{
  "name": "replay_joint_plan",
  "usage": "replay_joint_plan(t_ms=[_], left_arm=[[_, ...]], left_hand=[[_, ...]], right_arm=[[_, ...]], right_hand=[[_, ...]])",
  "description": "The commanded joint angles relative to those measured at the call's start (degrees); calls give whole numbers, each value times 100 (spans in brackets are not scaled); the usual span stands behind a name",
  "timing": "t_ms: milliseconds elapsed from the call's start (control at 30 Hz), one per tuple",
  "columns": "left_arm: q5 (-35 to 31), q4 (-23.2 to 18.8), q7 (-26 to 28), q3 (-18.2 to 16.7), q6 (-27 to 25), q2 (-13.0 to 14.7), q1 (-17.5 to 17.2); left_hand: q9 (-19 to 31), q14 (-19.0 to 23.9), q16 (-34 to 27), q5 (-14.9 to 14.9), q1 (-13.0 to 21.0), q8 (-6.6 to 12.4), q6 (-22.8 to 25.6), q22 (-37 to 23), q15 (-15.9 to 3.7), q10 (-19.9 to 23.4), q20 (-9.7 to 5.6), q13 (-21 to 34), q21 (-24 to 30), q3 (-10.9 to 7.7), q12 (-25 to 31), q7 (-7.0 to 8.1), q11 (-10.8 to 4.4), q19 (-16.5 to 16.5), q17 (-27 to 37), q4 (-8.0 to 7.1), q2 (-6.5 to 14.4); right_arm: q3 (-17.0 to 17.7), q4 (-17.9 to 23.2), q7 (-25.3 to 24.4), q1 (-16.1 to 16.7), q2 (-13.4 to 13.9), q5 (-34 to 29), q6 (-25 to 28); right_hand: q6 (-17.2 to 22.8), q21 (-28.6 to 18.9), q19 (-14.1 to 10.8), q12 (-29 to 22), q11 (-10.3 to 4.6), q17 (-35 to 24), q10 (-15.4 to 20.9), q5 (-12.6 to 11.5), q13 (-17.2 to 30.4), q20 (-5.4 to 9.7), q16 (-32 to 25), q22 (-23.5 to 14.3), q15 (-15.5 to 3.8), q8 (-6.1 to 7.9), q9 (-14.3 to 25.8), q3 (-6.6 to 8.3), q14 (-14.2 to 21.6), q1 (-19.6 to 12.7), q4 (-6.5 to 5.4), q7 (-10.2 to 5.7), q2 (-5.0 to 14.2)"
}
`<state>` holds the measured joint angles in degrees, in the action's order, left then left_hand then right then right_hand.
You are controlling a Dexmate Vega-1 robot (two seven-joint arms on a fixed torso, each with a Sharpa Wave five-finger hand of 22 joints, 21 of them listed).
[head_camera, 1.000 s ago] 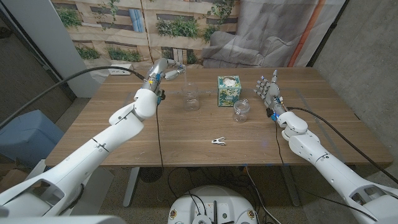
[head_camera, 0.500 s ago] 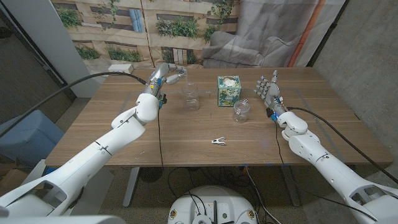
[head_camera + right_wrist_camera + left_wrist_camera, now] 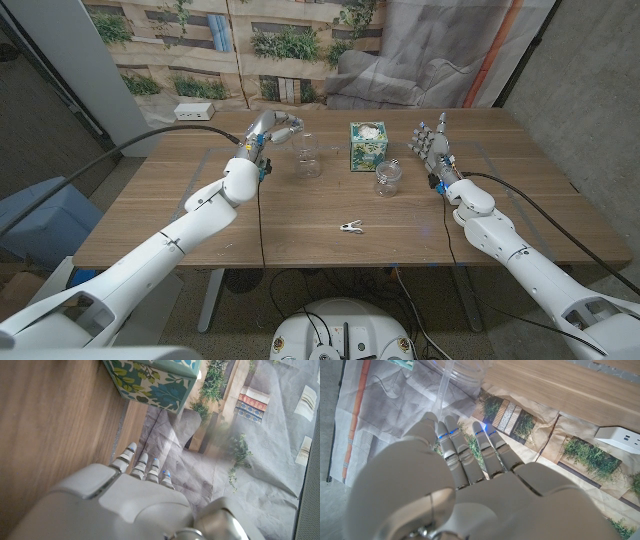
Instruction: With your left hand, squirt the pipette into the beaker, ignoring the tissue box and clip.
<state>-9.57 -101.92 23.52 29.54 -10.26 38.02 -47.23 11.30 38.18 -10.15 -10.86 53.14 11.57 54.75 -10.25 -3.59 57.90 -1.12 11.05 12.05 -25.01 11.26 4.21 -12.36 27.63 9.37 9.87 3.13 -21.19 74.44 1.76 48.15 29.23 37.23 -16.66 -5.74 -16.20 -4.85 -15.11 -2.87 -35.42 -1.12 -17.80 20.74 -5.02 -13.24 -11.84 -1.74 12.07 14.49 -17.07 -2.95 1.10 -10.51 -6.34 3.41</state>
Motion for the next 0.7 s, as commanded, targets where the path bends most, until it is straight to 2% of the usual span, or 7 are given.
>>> replay_joint_plan(t_ms=[33,700], left_arm=[[-50,219,28,82,24,-65,113],[-121,388,145,154,95,-189,256]], left_hand=[[10,66,-3,6,77,15,48,-24,-719,6,-23,10,26,-27,31,16,-31,25,11,12,1],[9,82,-23,2,137,43,131,-23,-743,106,-59,12,35,-37,59,-11,-32,56,20,23,38]], right_arm=[[0,1,-1,0,1,2,1],[-1,-4,42,-4,11,17,4]], right_hand=[[12,-35,-22,-12,0,-25,-1,-30,18,7,-35,-30,-479,39,9,-44,-34,0,4,-46,335],[6,-35,-23,-17,-8,-25,7,-30,19,4,-33,-30,-483,36,9,-44,-38,-1,4,-52,335]])
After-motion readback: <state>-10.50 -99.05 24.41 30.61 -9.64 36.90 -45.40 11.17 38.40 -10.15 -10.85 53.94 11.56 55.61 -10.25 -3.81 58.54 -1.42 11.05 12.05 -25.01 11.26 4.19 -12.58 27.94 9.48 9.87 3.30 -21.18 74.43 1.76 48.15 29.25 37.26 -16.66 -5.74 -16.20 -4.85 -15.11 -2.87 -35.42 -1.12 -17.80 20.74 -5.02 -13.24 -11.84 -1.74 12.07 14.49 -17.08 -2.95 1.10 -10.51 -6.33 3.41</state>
